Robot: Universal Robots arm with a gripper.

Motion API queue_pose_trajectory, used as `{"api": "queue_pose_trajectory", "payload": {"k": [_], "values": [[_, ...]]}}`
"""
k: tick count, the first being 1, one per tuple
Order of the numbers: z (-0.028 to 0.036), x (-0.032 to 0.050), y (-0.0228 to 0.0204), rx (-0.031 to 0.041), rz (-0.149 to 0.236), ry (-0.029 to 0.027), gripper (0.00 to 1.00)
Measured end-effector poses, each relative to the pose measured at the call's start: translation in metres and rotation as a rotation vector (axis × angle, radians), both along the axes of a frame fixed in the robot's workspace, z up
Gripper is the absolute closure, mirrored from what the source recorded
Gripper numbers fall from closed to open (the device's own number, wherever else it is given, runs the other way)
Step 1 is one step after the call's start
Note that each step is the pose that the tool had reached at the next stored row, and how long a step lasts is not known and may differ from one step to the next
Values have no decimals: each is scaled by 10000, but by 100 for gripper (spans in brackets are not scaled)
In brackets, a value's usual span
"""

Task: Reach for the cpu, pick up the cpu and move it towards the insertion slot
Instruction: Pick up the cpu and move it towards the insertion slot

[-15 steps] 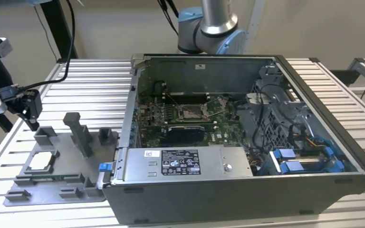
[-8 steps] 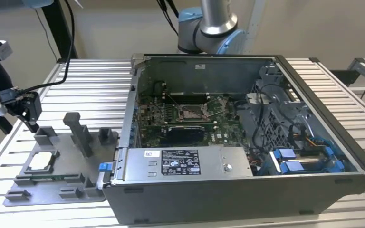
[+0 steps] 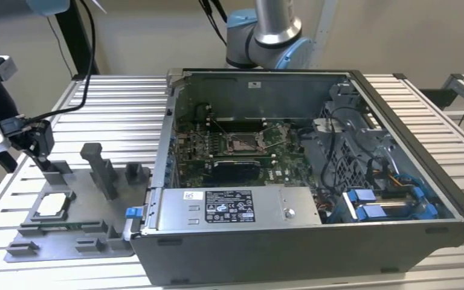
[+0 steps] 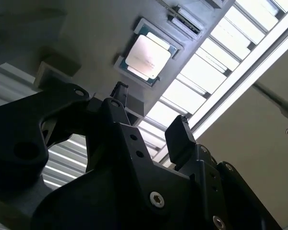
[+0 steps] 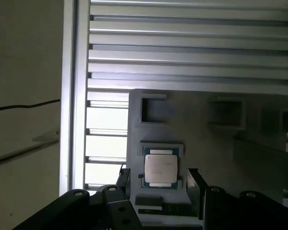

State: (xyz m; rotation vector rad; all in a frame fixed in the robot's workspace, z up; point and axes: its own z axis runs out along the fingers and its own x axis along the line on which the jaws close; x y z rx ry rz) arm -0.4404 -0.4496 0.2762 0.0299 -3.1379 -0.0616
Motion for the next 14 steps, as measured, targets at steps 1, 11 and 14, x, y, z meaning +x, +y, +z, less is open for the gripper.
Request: {"api": "queue_pose_trajectory", "payload": {"k": [1,11,14], "values": [[-7,0,0,0,-1,0,0],[-92,0,-10,0,0,0,0],[-106,0,-12,-1,0,2,0]]}}
